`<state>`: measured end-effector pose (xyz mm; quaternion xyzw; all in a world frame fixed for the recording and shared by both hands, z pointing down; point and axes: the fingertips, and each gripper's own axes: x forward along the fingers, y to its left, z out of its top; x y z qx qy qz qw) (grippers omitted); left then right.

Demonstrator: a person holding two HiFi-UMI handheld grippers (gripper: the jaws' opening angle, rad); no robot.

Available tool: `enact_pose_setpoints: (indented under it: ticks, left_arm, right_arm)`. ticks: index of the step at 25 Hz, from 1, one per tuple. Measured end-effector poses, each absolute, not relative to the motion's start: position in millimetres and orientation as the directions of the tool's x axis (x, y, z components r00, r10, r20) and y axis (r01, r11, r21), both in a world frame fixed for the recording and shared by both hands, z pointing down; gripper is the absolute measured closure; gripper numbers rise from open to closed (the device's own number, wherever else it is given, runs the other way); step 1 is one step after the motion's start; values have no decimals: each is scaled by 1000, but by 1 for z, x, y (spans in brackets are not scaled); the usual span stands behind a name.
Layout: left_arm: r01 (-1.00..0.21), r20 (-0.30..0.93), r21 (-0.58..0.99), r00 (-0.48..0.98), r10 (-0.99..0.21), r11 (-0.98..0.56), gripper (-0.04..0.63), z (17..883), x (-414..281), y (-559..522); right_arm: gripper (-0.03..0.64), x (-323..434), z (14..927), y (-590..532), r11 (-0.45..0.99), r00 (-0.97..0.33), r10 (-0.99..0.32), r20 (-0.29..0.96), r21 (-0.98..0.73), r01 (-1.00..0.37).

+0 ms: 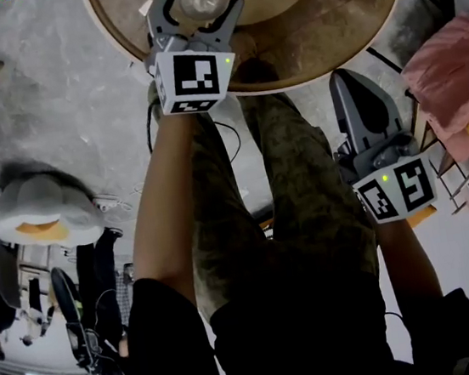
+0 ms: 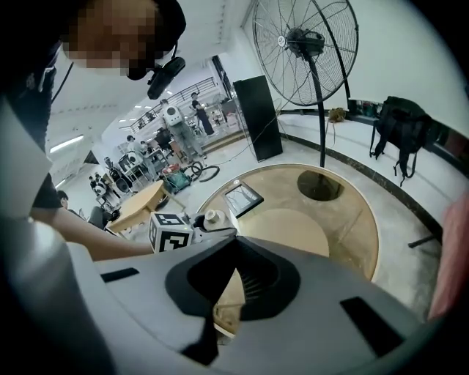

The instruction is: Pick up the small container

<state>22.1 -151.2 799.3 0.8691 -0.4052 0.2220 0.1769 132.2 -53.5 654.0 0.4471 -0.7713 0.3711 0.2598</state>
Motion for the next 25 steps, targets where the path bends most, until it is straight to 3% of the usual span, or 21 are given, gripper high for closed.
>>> enact_pose_setpoints:
  ticks: [11,19,25]
  left_arm:
    - [-828,561,46,485,-671,-559,242,805,11,-154]
    - [-794,570,40,516,-639,-606,244,805,20,-154]
    - [-801,564,88,530,-633,-592,244,734,13,-148]
  right_arm:
    - [603,138,655,-70,311,-427,-538,727,-300,-902]
    - [603,139,665,-58,325,-439,-515,737,-306,-895]
    - [603,140,647,-64,344,-436,-559,706,-281,-896]
